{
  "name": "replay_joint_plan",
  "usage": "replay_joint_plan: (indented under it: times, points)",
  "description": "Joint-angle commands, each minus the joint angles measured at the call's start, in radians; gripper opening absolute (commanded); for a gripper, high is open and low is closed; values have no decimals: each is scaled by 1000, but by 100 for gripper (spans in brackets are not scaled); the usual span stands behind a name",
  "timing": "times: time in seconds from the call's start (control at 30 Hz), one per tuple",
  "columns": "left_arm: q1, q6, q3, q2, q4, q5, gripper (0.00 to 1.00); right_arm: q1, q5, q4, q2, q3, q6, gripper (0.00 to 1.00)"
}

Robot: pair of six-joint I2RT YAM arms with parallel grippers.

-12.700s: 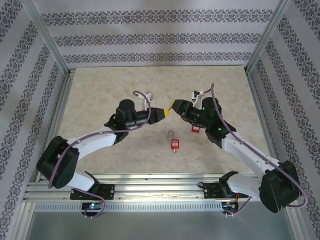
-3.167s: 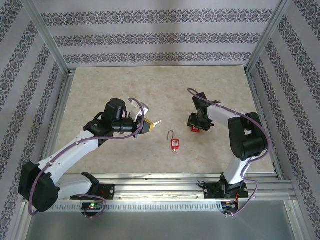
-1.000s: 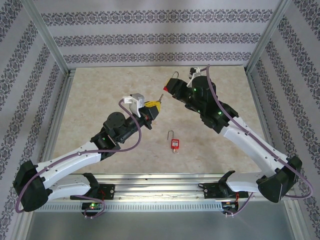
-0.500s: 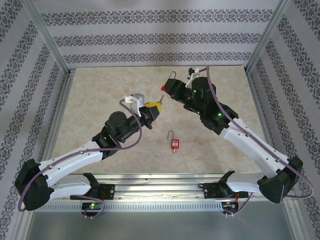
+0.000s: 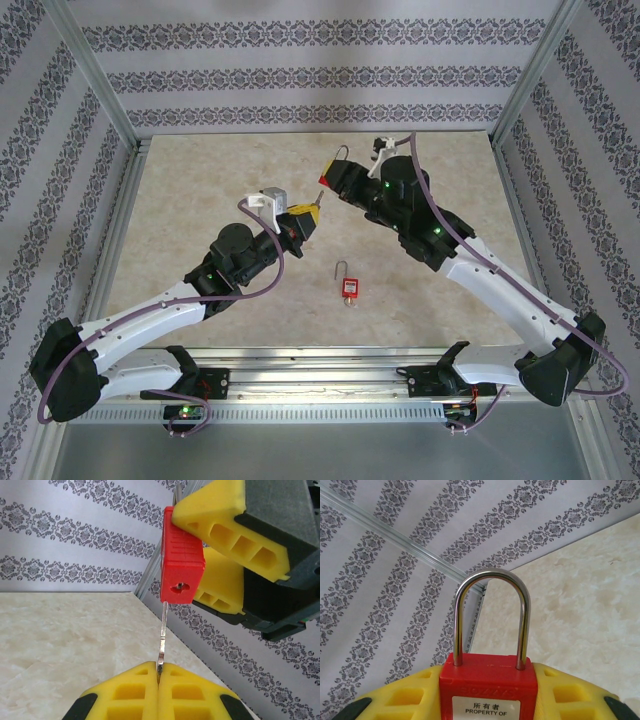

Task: Unlock with the key

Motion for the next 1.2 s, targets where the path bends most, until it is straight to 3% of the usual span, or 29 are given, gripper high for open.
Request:
replay_joint_plan:
  times: [0.0,0.43,1.17]
  points:
    - [14,-6,-8,-27,56,-1,0,16,9,25,-19,-10,0,8]
    - [14,-11,-17,-17,86,44,0,18,53,26,-9,-7,-29,8]
    - [14,1,9,8,44,34,0,27,14,42,8,-5,-19,8]
